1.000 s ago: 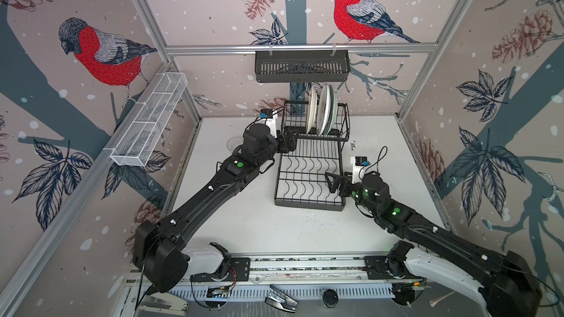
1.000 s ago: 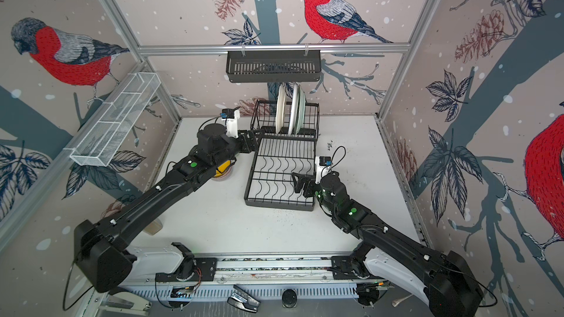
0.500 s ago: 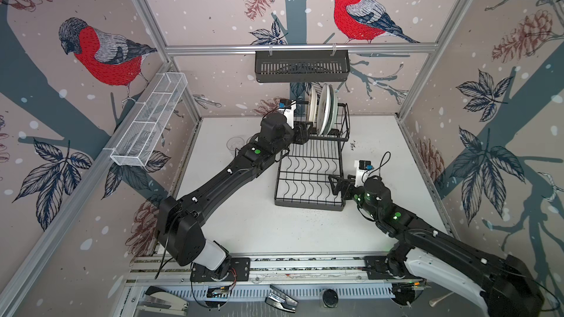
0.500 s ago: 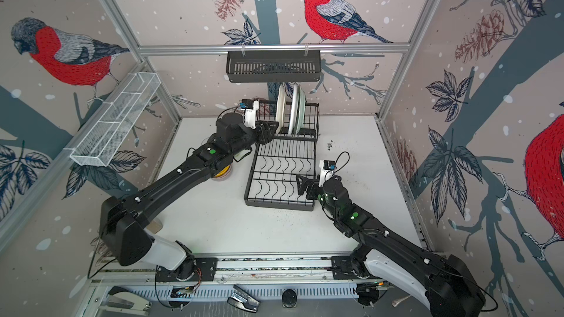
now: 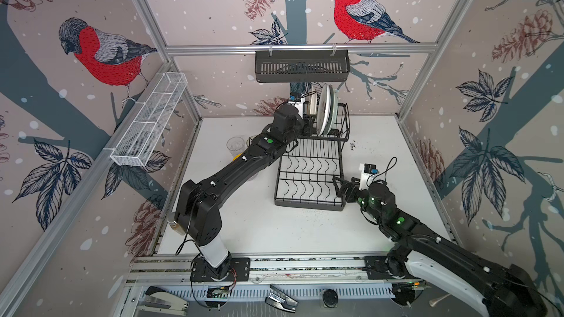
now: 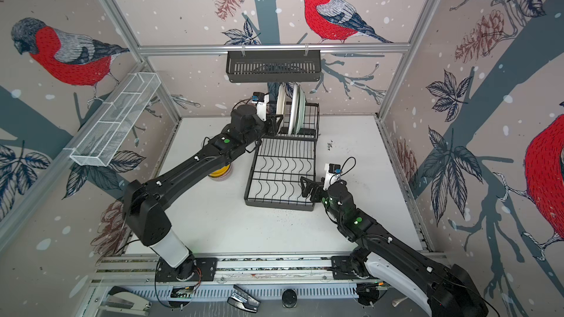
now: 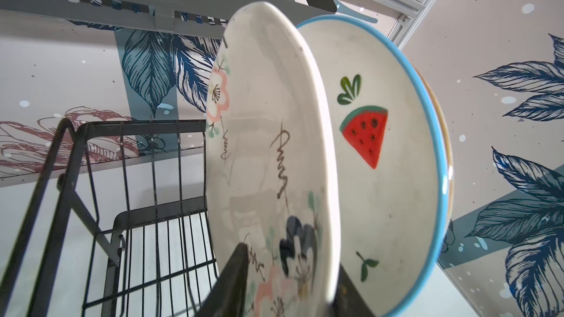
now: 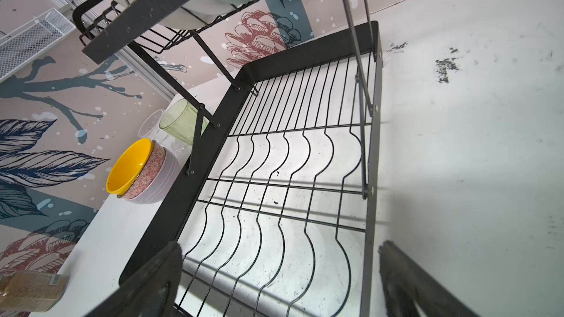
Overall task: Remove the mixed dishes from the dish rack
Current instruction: 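Move the left gripper to the white plates and close on the nearest plate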
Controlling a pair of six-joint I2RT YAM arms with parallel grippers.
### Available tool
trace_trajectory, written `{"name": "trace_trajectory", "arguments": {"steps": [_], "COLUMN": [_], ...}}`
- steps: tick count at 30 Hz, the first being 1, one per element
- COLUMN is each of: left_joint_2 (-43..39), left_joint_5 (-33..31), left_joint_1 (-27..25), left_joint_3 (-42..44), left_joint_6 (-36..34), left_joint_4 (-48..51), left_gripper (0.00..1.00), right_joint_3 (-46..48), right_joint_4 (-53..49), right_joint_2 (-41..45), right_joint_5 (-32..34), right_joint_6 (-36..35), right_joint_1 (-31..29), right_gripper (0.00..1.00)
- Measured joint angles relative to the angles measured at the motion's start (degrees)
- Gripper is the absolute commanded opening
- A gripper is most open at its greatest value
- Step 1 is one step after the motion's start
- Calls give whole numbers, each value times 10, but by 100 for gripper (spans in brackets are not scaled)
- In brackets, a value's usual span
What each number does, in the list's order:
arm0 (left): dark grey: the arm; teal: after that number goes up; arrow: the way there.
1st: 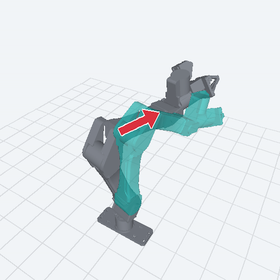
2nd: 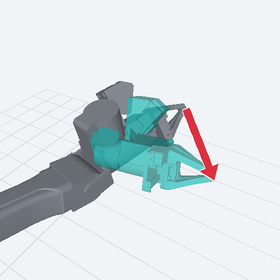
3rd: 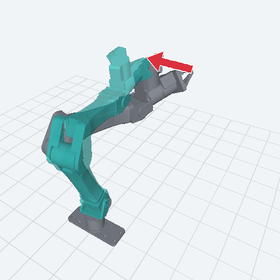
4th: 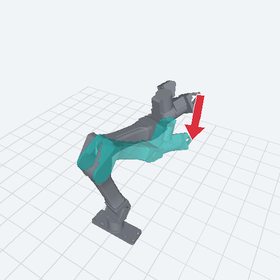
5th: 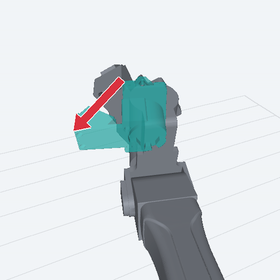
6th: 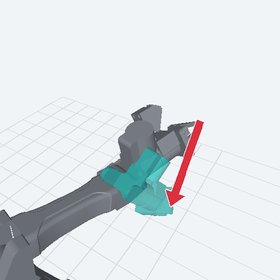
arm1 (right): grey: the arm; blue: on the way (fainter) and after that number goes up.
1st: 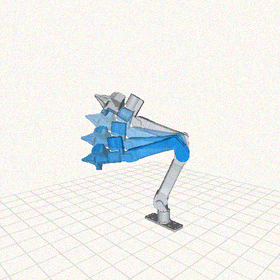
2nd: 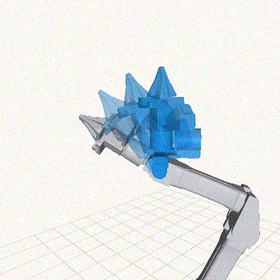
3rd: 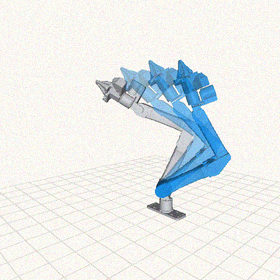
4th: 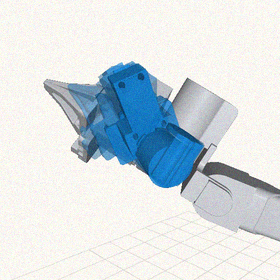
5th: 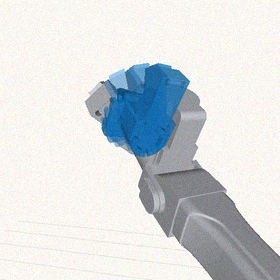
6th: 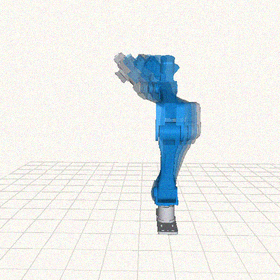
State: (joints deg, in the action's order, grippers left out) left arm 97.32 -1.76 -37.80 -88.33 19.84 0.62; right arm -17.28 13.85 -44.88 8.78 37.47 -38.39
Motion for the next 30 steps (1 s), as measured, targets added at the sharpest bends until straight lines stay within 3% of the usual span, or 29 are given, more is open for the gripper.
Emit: {"name": "trace_trajectory", "arguments": {"steps": [8,13,21,30], "left_joint_2": [31,45,100,103], "left_joint_5": [-17,-31,-59,-65], "left_joint_1": [-2,-2,-2,-3], "left_joint_3": [-34,-52,-146,-155], "left_joint_6": [-17,-25,-48,-52], "left_joint_4": [11,26,91,101], "left_gripper": [25,15,14,8], "right_joint_3": [16,17,22,24], "right_joint_4": [-1,0,0,0], "right_joint_2": [28,30,30,31], "right_joint_5": [2,3,7,9], "right_joint_6": [3,8,14,16], "right_joint_1": [7,9,11,13], "right_gripper": [100,99,99,99]}}
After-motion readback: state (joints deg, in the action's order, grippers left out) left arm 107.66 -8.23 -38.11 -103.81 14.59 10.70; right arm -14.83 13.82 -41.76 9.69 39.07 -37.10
